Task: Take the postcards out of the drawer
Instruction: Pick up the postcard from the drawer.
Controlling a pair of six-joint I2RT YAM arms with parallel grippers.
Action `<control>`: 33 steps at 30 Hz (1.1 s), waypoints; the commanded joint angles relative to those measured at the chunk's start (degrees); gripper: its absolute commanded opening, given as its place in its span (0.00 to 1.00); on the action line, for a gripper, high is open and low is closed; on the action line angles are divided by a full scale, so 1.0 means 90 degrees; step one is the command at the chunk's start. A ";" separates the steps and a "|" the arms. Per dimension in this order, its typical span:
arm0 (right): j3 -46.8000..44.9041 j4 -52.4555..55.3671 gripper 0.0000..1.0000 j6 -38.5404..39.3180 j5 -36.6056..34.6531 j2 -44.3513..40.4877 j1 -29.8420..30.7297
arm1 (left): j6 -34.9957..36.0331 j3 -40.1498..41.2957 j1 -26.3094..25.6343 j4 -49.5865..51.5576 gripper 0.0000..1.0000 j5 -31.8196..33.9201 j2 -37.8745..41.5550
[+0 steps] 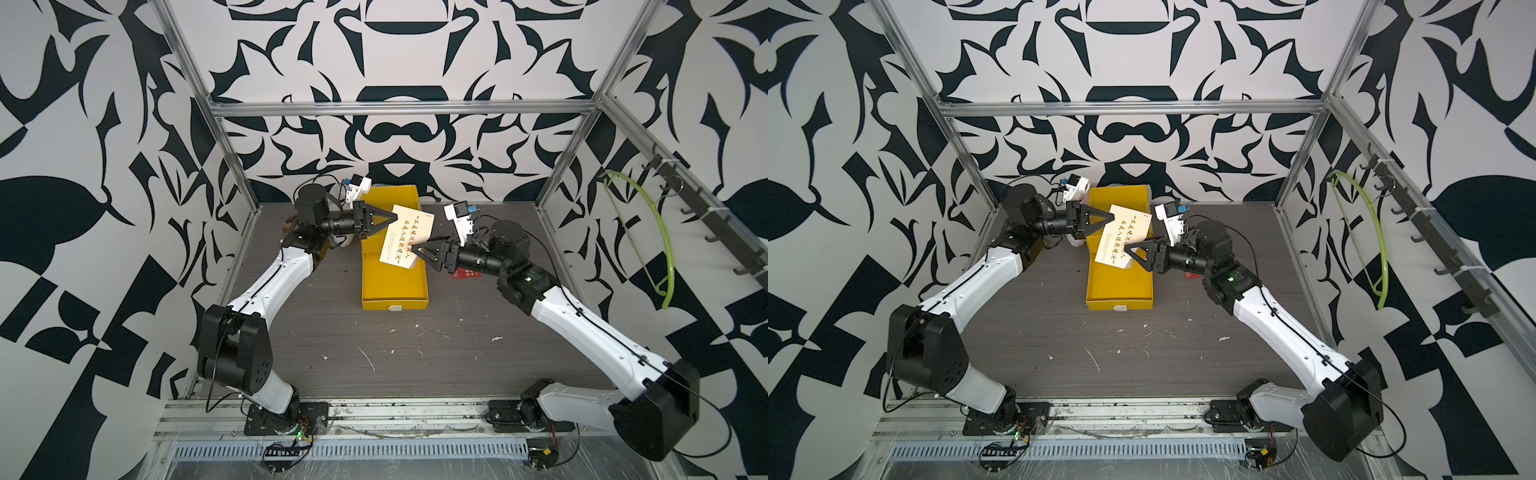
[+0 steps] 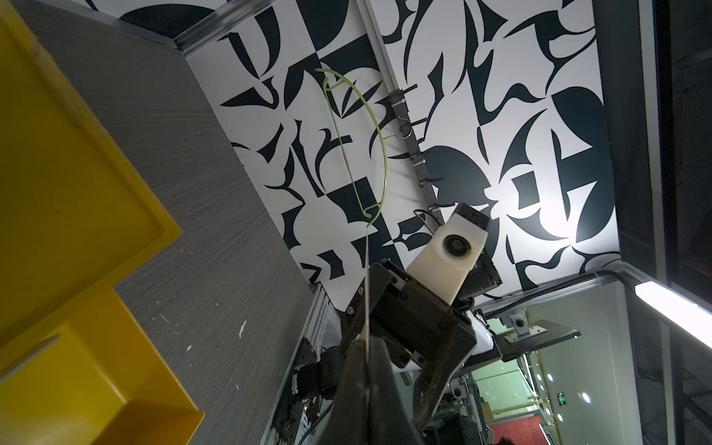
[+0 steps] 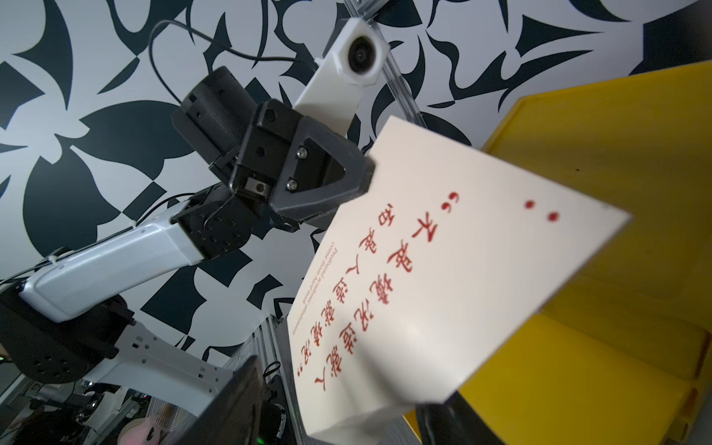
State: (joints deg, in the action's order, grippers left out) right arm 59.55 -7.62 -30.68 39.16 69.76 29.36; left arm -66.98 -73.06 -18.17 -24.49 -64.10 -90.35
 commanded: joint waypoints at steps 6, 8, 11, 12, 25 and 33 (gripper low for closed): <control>0.0054 -0.0486 0.63 0.0427 0.0541 -0.0158 0.0008 | -0.0323 -0.0192 0.0134 -0.0444 0.00 -0.0539 0.0038; 0.0035 -0.0751 0.60 0.0268 0.0708 -0.0089 0.0013 | -0.0233 -0.0196 0.0144 -0.0307 0.00 -0.0498 0.0020; 0.0010 -0.1215 0.53 -0.0057 0.0930 0.0028 0.0017 | -0.0253 -0.0148 0.0144 -0.0321 0.00 -0.0412 -0.0019; 0.0028 -0.1266 0.51 -0.0106 0.0975 0.0064 0.0018 | -0.0243 -0.0133 0.0144 -0.0317 0.00 -0.0375 -0.0020; 0.0070 -0.1715 0.22 -0.0625 0.1017 0.0393 0.0100 | 0.0377 -0.0067 0.0183 0.0391 0.00 0.0159 0.0115; 0.0300 -0.0971 0.14 -0.0592 0.0408 0.0614 0.0118 | 0.1031 0.0029 0.0183 0.1019 0.00 0.0553 0.0444</control>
State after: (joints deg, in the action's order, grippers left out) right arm 59.27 -17.76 -36.29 45.28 75.48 29.67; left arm -61.71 -73.14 -16.29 -18.28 -61.76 -89.32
